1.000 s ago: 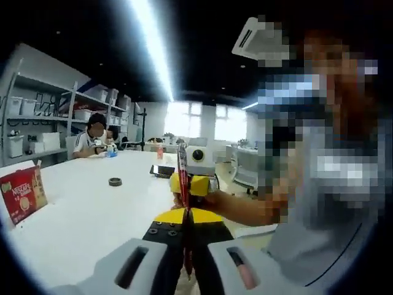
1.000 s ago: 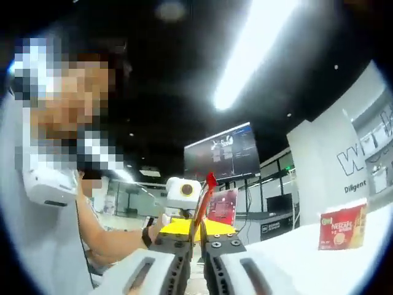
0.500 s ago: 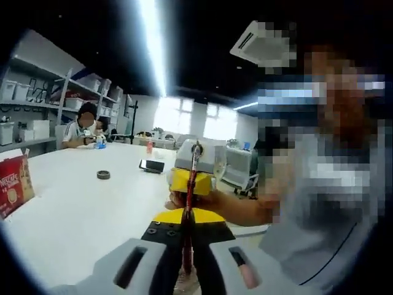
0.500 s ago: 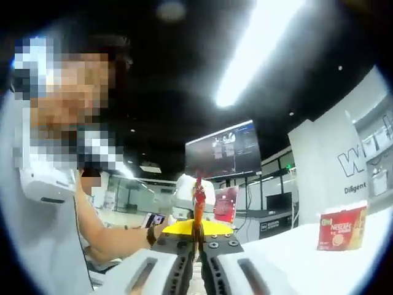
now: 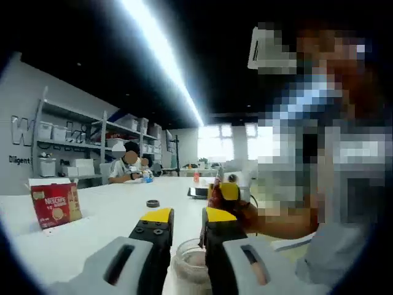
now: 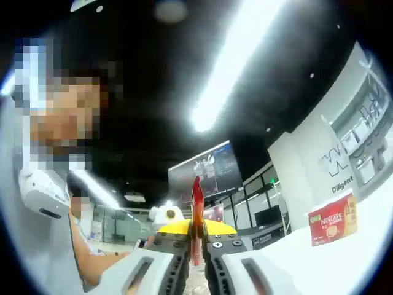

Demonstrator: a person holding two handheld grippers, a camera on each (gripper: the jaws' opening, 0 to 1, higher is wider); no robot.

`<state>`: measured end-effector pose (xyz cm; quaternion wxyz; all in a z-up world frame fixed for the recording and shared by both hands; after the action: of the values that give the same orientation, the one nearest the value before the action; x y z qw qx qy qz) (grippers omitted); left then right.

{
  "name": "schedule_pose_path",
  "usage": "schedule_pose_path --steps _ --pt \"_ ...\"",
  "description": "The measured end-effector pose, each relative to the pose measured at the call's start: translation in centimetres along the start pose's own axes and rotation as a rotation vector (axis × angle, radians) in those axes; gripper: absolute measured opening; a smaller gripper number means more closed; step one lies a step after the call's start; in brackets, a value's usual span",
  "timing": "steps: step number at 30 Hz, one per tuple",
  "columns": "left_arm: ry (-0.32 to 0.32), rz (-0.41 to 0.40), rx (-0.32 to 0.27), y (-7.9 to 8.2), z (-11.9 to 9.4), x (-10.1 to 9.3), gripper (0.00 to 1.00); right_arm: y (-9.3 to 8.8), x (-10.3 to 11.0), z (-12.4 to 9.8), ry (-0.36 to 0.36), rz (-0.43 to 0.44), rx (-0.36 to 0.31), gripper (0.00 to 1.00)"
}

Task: Tear open the coffee pouch, take out the coffee, and pour the coffee from the pouch into the cup

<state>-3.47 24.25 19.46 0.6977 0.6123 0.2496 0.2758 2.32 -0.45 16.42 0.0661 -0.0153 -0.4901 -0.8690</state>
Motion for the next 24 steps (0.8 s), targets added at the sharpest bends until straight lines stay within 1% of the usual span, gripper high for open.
schedule_pose_path --steps 2,4,7,9,12,13,14,15,18,20,23,24 --pt "0.050 -0.012 -0.023 -0.4 -1.1 0.1 0.23 -0.6 0.2 -0.1 -0.002 -0.001 0.005 0.13" --pt "0.076 -0.026 -0.027 -0.8 -1.9 0.0 0.23 -1.2 0.4 -0.3 -0.024 -0.023 0.038 0.05" --pt "0.096 -0.038 -0.040 -1.1 -3.0 -0.3 0.22 -1.2 0.6 -0.1 -0.015 -0.014 0.026 0.05" --pt "0.103 -0.046 -0.046 -1.2 -3.3 -0.5 0.22 -1.1 0.7 -0.1 -0.025 -0.029 0.013 0.05" --pt "0.109 -0.055 -0.048 -1.5 -3.8 -0.9 0.22 -1.0 0.7 -0.2 -0.037 -0.019 -0.048 0.06" --pt "0.113 -0.054 -0.047 -1.6 -3.9 -1.0 0.22 -1.2 0.6 -0.2 -0.041 -0.020 -0.043 0.07" --pt "0.118 -0.054 -0.046 -1.7 -4.2 -1.1 0.22 -1.8 0.3 -0.2 -0.064 -0.010 0.003 0.08" --pt "0.122 -0.056 -0.048 -1.8 -4.3 -1.1 0.22 -2.0 0.3 -0.2 -0.068 -0.016 0.018 0.09" --pt "0.125 -0.065 -0.050 -1.9 -4.6 -1.3 0.22 -2.4 0.4 0.1 -0.052 -0.020 0.005 0.10" --pt "0.127 -0.071 -0.045 -2.2 -4.8 -1.4 0.22 -2.7 0.4 0.3 -0.046 -0.027 0.011 0.07" --pt "0.128 -0.082 -0.041 -2.6 -4.9 -1.4 0.22 -2.5 0.3 0.4 -0.056 -0.039 0.013 0.08" --pt "0.128 -0.086 -0.040 -2.7 -4.9 -1.5 0.22 -2.7 0.2 0.4 -0.062 -0.039 0.026 0.09"
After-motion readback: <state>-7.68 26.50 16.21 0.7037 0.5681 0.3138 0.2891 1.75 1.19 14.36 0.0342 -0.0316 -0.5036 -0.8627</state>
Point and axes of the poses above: the point that each gripper's makers call its tool centre point, and the gripper's own axes: z roughly forward along the fingers, x roughly to its left, y roughly out of its top, the point moved 9 cm from there along -z, roughly backward along the fingers, and after that the axes turned 1 degree about x, right-handed, at the moved point
